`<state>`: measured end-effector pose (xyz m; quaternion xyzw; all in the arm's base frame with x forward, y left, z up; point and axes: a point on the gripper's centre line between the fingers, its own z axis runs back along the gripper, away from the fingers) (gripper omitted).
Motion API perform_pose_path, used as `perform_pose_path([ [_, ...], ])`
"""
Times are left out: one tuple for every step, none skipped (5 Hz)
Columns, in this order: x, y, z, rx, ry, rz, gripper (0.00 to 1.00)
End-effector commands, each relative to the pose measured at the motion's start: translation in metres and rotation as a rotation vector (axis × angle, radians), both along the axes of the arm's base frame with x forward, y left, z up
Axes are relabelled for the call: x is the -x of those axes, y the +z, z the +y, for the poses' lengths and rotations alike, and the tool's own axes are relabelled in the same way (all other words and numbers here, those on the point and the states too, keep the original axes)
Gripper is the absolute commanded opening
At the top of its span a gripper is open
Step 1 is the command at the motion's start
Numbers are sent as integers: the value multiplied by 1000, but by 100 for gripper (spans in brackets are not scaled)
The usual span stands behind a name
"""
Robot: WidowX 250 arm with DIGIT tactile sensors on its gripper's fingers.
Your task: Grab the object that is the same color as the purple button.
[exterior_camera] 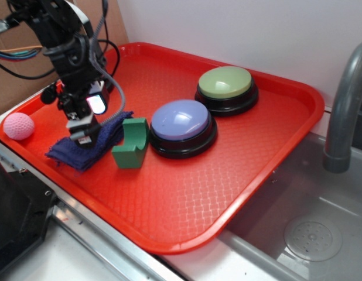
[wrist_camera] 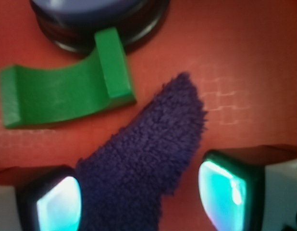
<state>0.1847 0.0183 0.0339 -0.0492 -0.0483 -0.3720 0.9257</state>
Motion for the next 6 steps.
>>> perform_pose_path([
  [-5, -7, -4, -74, 72, 41, 0],
  [-5, -10, -2, -91, 119, 64, 0],
  [-5, -14, -1, -111, 136, 98, 0],
  [-4, -19, 0, -131, 167, 129, 0],
  [-4, -24, 6, -163, 221, 136, 0],
  [-4, -17, 10, -209, 281, 149, 0],
])
